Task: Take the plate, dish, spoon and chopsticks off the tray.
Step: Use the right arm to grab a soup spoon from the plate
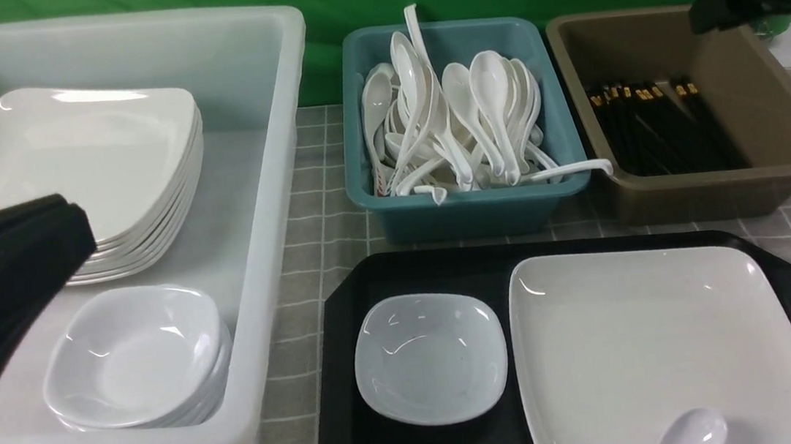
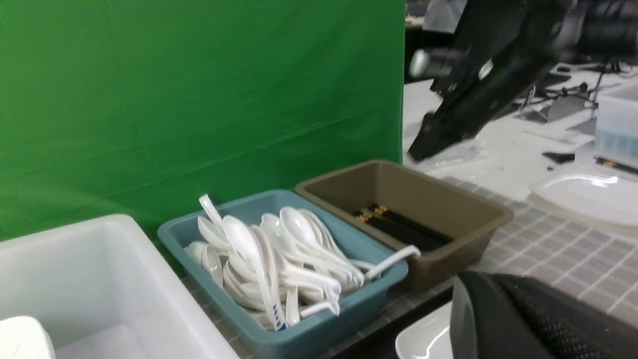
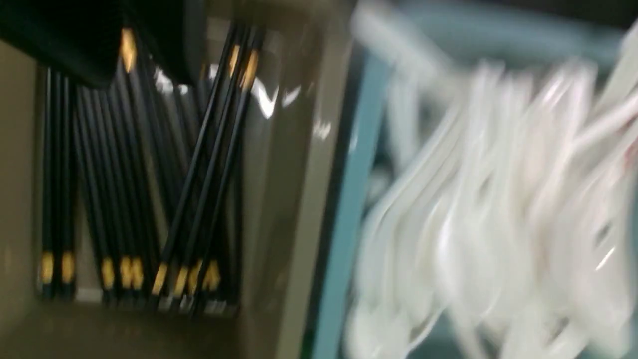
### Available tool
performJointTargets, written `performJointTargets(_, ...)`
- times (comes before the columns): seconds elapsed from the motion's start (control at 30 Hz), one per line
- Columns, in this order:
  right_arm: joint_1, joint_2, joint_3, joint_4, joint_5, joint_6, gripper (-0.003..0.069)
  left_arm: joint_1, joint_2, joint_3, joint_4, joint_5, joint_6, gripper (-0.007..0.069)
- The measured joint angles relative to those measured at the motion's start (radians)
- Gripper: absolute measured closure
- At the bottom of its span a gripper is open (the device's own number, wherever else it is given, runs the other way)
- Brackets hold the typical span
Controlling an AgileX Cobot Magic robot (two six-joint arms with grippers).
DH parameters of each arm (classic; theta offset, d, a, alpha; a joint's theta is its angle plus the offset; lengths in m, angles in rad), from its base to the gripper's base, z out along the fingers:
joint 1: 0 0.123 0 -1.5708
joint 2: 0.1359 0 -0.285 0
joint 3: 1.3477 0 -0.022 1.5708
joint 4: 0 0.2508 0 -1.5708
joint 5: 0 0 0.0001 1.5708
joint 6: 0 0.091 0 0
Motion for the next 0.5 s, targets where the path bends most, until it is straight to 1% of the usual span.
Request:
performJointTargets(0.07,0.036,-0.09,0.066,-0.014,0.08,0.026,0.0472,0.0,0.0,0.0,0.018,0.024,0.0,0.0613)
performJointTargets(0.13,0.086,-0.167,0.139,-0.045,0.116,0.069,0.0468,0.0,0.0,0.0,0.027,0.05,0.0,0.0613)
performJointTargets(0.17,0.118,-0.215,0.203,-0.068,0.134,0.109,0.0463,0.0,0.0,0.0,0.029,0.059,0.0,0.0613)
performJointTargets(0.23,0.236,-0.315,0.37,-0.153,0.151,0.224,0.0438,0.0,0.0,0.0,0.031,0.091,0.0,0.0613)
performJointTargets(0.3,0.334,-0.386,0.518,-0.208,0.15,0.341,0.0395,0.0,0.0,0.0,0.031,0.108,0.0,0.0613)
performJointTargets(0.4,0.488,-0.462,0.757,-0.255,0.094,0.588,0.0293,0.0,0.0,0.0,0.016,0.116,0.0,0.0613)
performJointTargets(0.47,0.543,-0.471,0.857,-0.261,0.025,0.719,0.0218,0.0,0.0,0.0,0.002,0.117,0.0,0.0613)
performJointTargets(0.5,0.547,-0.471,0.875,-0.261,0.016,0.733,0.0218,0.0,0.0,0.0,0.001,0.117,0.0,0.0613)
